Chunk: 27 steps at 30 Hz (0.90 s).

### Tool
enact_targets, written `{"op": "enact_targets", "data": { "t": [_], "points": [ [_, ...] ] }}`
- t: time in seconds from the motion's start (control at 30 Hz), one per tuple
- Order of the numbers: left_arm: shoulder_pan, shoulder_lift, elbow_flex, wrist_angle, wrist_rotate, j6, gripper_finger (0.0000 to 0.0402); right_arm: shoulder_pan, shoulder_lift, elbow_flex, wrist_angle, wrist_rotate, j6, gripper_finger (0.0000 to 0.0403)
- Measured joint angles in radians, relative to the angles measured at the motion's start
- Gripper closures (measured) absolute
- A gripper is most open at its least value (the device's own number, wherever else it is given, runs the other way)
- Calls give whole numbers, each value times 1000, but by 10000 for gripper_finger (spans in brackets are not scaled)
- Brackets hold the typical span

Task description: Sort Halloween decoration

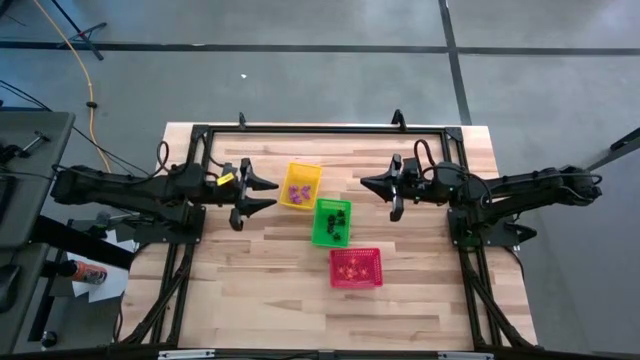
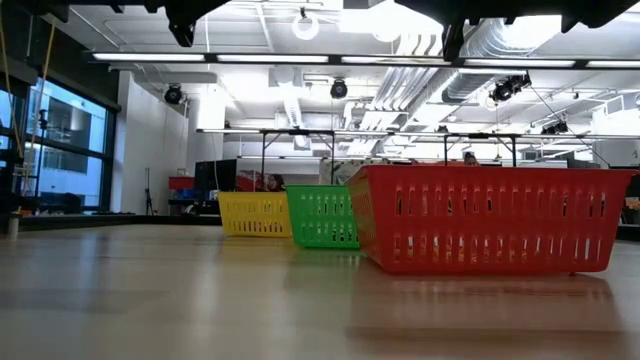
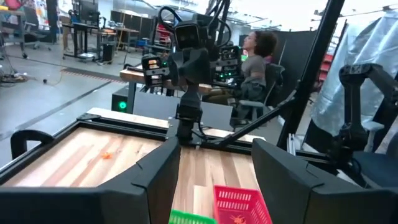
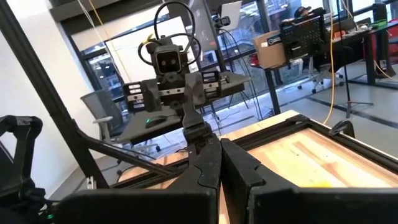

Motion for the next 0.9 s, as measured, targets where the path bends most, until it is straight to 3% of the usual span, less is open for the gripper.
{"op": "enact_targets", "data": {
  "t": [0.9],
  "points": [
    [5, 0, 0, 2, -12, -34, 213, 1, 0, 0, 102, -8, 2, 401]
  ]
}}
